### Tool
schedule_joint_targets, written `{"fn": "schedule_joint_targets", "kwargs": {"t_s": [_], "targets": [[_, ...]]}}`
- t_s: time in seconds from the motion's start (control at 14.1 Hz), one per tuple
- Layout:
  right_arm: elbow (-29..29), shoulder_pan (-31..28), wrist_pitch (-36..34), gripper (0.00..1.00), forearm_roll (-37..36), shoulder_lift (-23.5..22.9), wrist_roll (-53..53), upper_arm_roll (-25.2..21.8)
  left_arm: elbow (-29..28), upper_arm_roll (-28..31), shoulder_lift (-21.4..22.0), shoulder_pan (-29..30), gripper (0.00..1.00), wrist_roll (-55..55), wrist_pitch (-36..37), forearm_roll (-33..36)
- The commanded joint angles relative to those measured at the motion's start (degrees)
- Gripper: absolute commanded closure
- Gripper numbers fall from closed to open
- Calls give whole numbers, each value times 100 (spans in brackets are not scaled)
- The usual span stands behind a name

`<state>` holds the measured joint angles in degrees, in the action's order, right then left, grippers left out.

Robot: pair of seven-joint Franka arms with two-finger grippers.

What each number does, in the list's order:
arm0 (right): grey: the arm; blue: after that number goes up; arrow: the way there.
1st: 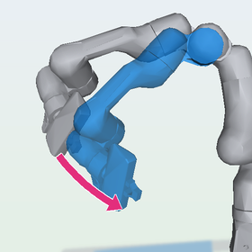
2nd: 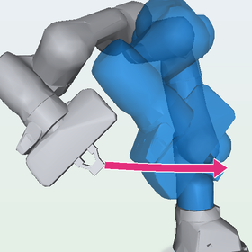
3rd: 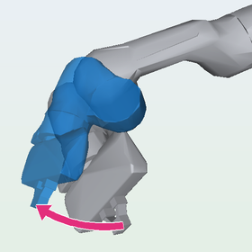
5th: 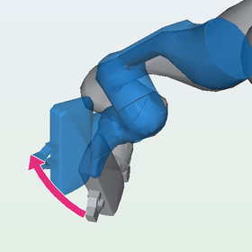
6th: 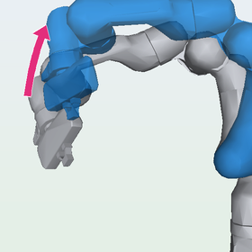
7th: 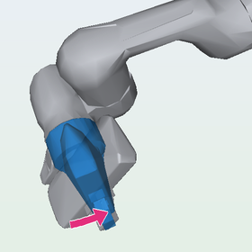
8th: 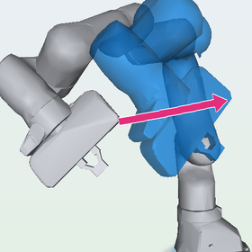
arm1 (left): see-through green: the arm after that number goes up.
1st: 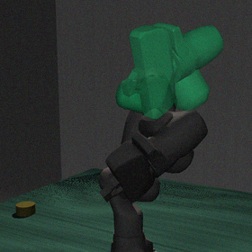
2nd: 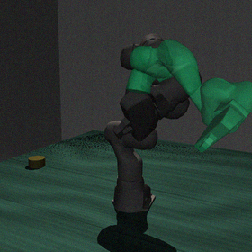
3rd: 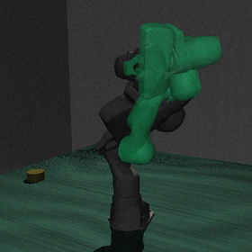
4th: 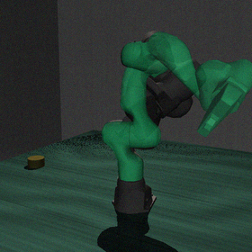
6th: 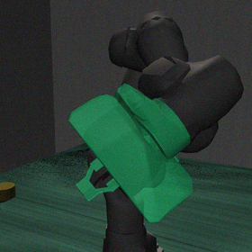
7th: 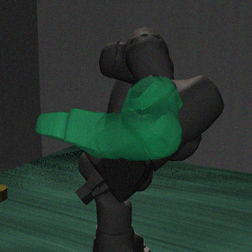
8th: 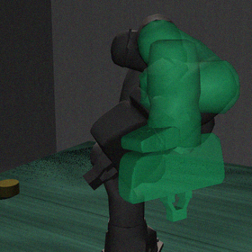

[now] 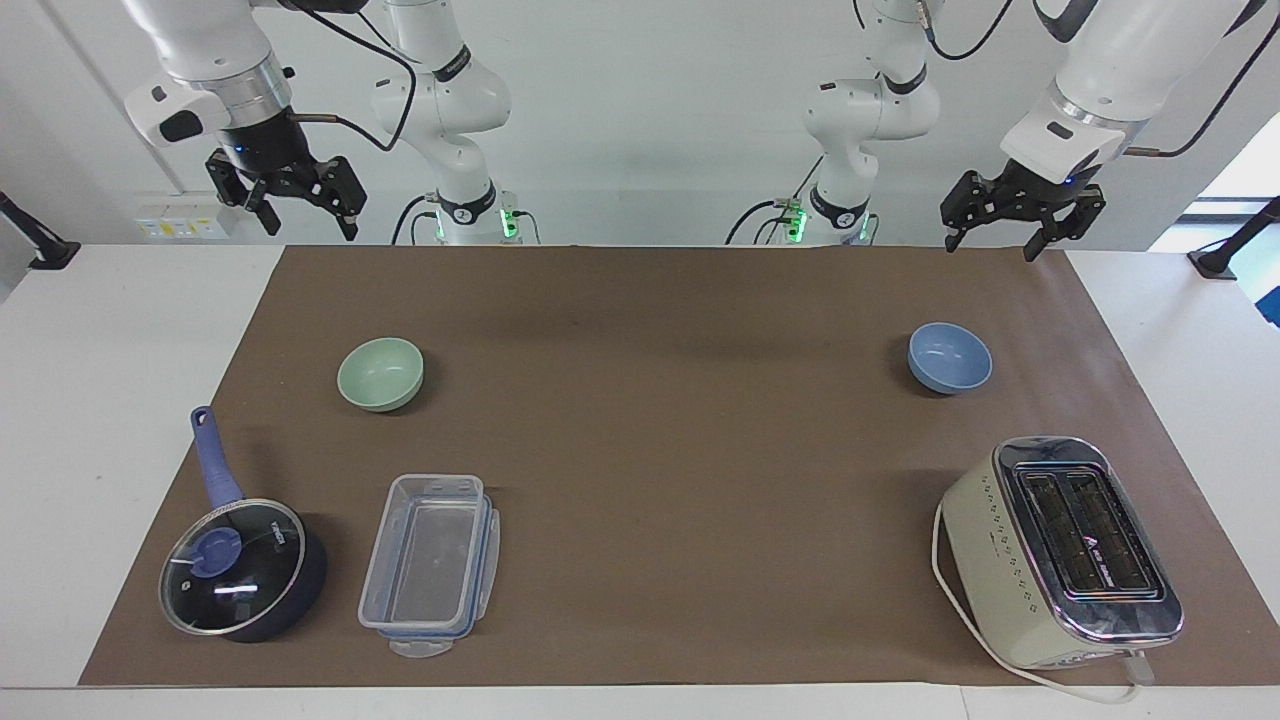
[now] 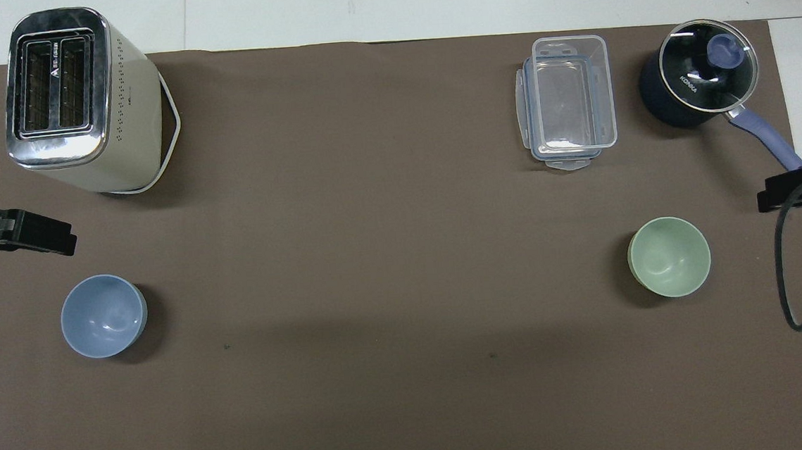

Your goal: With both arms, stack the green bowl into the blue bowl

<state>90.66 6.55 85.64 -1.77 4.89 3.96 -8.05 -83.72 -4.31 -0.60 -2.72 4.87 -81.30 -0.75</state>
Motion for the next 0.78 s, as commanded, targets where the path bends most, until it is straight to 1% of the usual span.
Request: {"fn": "schedule_joint_targets", "kwargs": {"t_s": [0.0,0.43,0.71], "targets": [[-22,-49,-21,0,89,3,-150,5,-145,0,95,8,0,-56,-132,23],[-22,-49,-21,0,89,3,-150,5,-197,0,148,-71,0,-12,-123,31],[-22,-49,-21,0,89,3,-150,5,-215,0,156,-10,0,-3,-123,31]]}}
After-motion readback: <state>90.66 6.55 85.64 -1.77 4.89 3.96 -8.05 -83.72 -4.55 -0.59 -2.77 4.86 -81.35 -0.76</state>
